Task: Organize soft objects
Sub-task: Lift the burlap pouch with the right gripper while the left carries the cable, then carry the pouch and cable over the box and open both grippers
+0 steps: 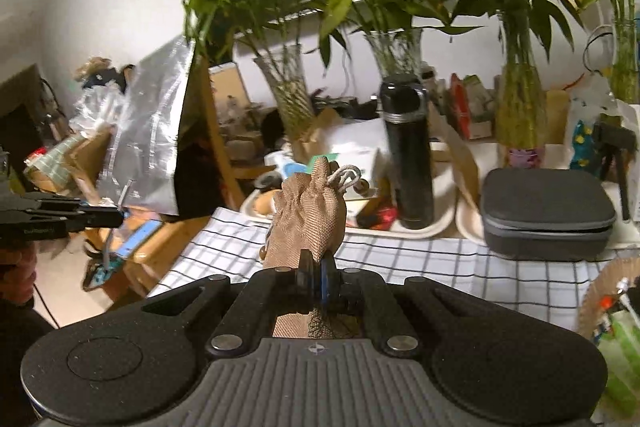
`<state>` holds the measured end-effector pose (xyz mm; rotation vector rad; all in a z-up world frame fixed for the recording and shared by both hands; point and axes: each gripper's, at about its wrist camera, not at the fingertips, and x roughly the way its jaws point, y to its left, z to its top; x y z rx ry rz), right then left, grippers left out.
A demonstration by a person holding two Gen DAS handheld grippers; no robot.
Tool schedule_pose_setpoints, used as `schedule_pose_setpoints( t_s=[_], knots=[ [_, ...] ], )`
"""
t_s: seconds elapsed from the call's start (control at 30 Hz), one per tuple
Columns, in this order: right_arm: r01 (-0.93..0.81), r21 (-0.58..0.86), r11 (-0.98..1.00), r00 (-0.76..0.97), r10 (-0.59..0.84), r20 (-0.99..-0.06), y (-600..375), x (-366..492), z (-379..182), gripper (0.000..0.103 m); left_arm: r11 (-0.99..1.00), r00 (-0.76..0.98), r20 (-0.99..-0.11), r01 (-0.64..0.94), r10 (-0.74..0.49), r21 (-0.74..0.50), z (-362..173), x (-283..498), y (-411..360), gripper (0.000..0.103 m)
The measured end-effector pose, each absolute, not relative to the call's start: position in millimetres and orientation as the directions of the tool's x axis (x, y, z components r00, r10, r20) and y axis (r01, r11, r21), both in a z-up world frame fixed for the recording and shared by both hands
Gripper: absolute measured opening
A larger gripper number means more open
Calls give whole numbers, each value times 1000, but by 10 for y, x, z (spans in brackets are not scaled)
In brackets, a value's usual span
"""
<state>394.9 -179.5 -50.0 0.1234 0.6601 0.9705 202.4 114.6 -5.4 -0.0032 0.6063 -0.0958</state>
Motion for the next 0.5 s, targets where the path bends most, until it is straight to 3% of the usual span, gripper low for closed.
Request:
schedule_pose_setpoints(
  t_s=[0.5],
  knots=[
    [-823,407,395,249,896,-367,-1928,3322,-367,6,982,775,-618,185,-130,25,-109,1807,586,6]
  ],
)
